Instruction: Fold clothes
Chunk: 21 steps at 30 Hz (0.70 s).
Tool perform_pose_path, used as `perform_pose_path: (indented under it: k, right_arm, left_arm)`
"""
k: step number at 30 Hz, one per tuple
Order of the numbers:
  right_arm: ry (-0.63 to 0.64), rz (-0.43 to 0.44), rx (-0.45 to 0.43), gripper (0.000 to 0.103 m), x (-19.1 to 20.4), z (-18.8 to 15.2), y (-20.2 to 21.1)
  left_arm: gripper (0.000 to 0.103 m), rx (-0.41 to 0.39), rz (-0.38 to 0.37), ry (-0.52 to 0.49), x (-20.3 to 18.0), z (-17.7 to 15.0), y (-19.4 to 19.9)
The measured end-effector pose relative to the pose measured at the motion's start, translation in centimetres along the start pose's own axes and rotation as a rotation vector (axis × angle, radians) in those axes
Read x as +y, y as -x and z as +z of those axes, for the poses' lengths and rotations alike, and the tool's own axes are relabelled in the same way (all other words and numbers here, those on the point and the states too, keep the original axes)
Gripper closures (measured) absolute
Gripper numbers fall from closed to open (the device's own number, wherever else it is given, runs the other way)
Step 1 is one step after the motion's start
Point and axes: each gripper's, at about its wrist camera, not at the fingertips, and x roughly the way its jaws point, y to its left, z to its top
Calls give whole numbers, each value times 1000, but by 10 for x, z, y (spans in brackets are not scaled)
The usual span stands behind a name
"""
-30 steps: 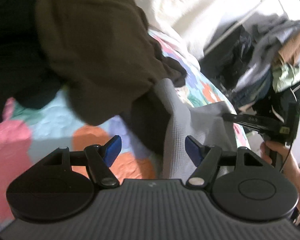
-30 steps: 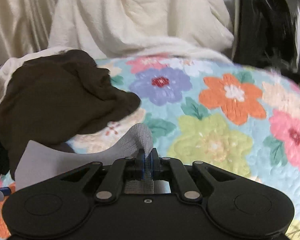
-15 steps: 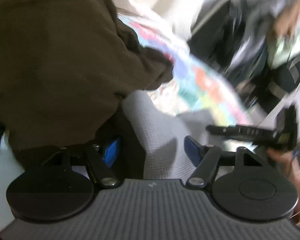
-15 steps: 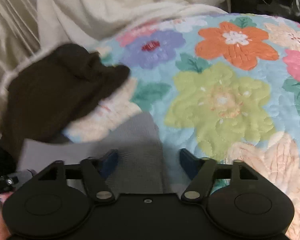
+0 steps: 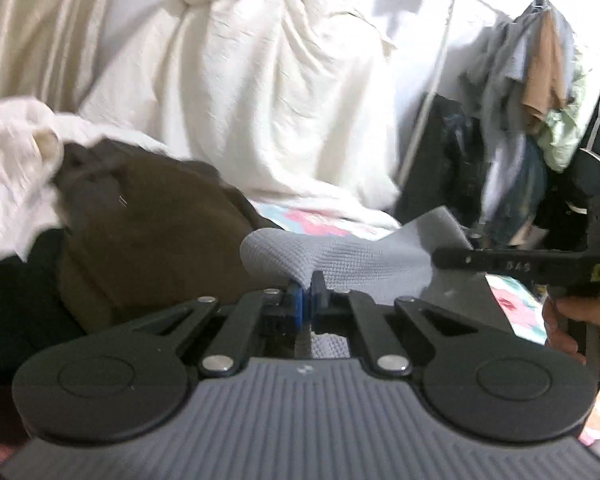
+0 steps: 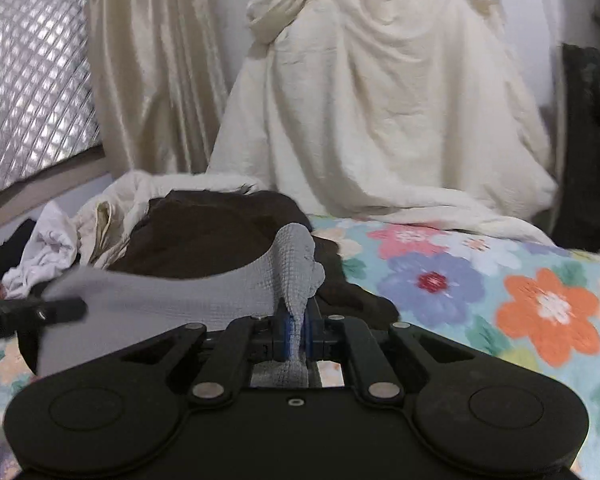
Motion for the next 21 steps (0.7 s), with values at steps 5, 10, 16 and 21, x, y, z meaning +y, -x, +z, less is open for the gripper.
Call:
perform_pose_path:
  k: [5,10,16,21]
  right_arm:
    - [-32,-159,100,80,-1,2,-31]
    - [-189,-99,184,77,-20,-42,9]
    - [-174,-51,316,77,-11,-115,88]
    - [-145,-37,374,68,5,-156,123]
  left_arm:
    - [93,250,165,66,43,-16,-57]
    - [75,173,14,272,73,-27,-1]
    - [62,256,-106,203,27,-36,18]
    - [63,336,-193,155,-20,-61,2]
